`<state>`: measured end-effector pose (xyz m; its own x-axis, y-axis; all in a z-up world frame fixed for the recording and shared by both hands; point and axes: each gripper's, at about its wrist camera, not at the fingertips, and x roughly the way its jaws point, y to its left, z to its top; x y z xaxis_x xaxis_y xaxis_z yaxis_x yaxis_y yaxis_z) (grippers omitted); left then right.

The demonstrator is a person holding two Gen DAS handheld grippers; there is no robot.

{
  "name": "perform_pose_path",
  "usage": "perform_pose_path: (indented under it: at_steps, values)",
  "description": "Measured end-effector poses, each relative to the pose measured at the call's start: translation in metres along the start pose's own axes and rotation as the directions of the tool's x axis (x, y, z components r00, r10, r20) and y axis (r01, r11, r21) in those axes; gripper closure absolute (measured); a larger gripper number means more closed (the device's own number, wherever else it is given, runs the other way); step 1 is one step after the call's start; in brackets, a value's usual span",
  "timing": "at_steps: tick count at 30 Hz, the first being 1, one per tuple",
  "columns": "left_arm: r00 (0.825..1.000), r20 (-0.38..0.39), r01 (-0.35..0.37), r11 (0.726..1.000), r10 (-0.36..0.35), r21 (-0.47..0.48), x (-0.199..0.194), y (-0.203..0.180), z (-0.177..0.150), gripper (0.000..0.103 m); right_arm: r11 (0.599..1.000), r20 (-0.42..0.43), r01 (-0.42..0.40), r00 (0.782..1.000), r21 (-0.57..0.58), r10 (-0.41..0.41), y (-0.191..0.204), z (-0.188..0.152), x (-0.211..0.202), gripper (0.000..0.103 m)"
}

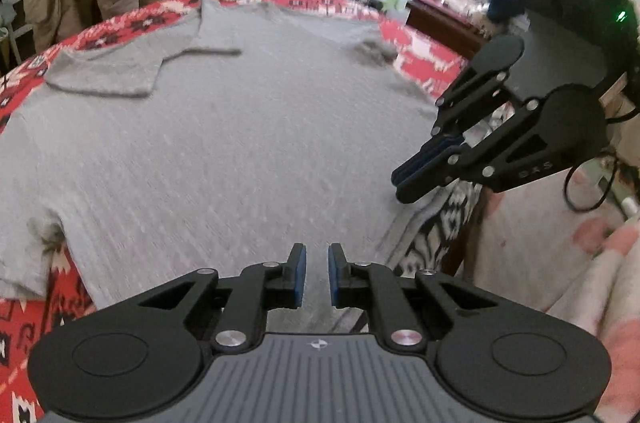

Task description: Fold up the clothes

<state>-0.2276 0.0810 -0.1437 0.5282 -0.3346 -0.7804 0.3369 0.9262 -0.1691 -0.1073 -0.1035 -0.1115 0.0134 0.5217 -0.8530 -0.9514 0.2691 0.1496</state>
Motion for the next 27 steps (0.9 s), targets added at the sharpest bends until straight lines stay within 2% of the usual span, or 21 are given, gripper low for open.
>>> perform_pose_path:
  at_steps: [5,7,9,12,14,17,18,23,24,25,26,27]
  values:
    - [1.000,-0.012,-0.008,1.000,0.008,-0.026,-0.008,0.001,-0.016,0.093,0.996,-0.057,0.000,0.998,-0.088,-0.005,0.017,-0.006,0.007,0.095]
    - [1.000,-0.017,-0.010,0.999,0.010,-0.051,-0.013,0.003,-0.021,0.093,0.996,-0.079,-0.010,0.997,-0.089,0.003,0.019,-0.007,0.009,0.095]
    - [1.000,-0.016,-0.025,0.997,0.024,-0.079,-0.018,0.005,-0.024,0.093,0.997,-0.080,-0.010,0.997,-0.082,0.003,0.019,-0.010,0.007,0.095]
    - [0.998,0.009,-0.064,0.988,0.066,-0.142,-0.030,0.012,-0.027,0.093,0.999,-0.038,0.014,0.999,-0.045,-0.016,0.016,-0.011,-0.005,0.093]
    - [0.994,0.031,-0.097,0.977,0.105,-0.189,-0.040,0.017,-0.028,0.090,0.999,-0.003,0.048,0.999,-0.001,-0.048,0.010,-0.012,-0.013,0.088]
    - [0.984,0.057,-0.147,0.956,0.166,-0.256,-0.055,0.027,-0.032,0.081,0.991,0.033,0.116,0.992,0.065,-0.118,0.001,-0.014,-0.026,0.074]
    - [0.980,0.062,-0.164,0.947,0.188,-0.276,-0.059,0.029,-0.033,0.079,0.986,0.040,0.145,0.988,0.086,-0.149,-0.002,-0.015,-0.030,0.065]
    - [0.956,0.096,-0.228,0.908,0.277,-0.351,-0.074,0.049,-0.034,0.080,0.961,0.083,0.202,0.972,0.191,-0.220,-0.017,-0.022,-0.041,0.038]
    - [0.949,0.102,-0.240,0.896,0.297,-0.374,-0.074,0.055,-0.031,0.081,0.958,0.094,0.206,0.969,0.198,-0.228,-0.018,-0.022,-0.042,0.032]
    - [0.941,0.109,-0.253,0.882,0.319,-0.398,-0.073,0.062,-0.027,0.085,0.956,0.106,0.210,0.966,0.205,-0.235,-0.020,-0.022,-0.043,0.032]
    - [0.934,0.119,-0.259,0.868,0.336,-0.423,-0.072,0.069,-0.022,0.093,0.953,0.118,0.214,0.963,0.212,-0.242,-0.021,-0.021,-0.044,0.032]
    - [0.928,0.128,-0.259,0.853,0.350,-0.453,-0.070,0.078,-0.017,0.095,0.951,0.130,0.218,0.960,0.220,-0.250,-0.022,-0.021,-0.044,0.033]
